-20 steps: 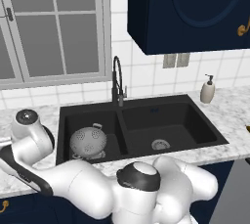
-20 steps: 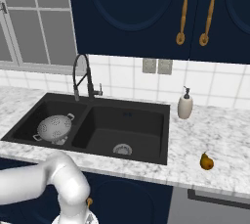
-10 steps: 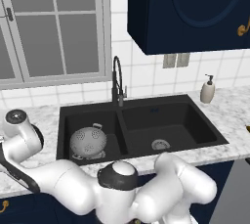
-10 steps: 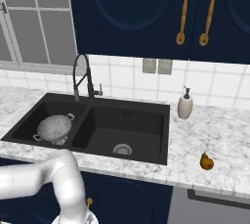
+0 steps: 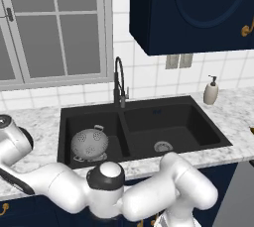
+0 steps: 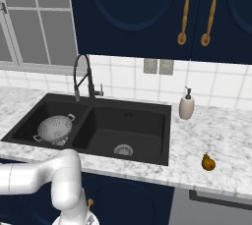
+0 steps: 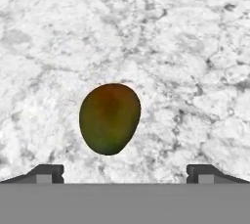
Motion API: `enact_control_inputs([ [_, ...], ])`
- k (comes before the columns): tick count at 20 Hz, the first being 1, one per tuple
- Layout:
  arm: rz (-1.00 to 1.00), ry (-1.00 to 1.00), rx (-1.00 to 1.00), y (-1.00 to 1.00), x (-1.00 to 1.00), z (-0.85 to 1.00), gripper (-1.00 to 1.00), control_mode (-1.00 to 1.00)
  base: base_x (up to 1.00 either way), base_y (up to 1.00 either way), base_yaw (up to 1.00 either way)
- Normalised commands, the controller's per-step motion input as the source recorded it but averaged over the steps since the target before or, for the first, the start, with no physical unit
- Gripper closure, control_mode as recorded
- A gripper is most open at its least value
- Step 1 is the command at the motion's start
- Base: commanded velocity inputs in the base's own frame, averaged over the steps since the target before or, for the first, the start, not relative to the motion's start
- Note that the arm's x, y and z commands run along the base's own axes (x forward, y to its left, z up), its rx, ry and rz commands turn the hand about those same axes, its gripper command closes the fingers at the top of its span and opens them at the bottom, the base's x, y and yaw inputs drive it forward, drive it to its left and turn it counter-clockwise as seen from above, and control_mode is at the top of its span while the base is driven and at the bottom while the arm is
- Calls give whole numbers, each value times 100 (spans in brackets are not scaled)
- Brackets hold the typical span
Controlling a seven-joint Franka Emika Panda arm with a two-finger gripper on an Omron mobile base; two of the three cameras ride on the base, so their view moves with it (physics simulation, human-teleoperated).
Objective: Put the colander in the sink, put the pear, mango in the colander, and turn on the sink faucet and pour water over the colander.
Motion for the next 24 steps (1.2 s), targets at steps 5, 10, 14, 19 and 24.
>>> enact_control_inputs([
  [5, 0, 0, 0, 18, 31, -38, -100, -100, 0, 0, 0],
  [10, 0, 0, 0, 18, 25, -38, -100, -100, 0, 0, 0],
  [14, 0, 0, 0, 14, 10, -36, -100, -100, 0, 0, 0],
  [19, 0, -1, 0, 4, 1, -29, 100, -100, 0, 0, 0],
  [24, -5, -25, 13, -63, -24, -8, 100, -100, 0, 0, 0],
])
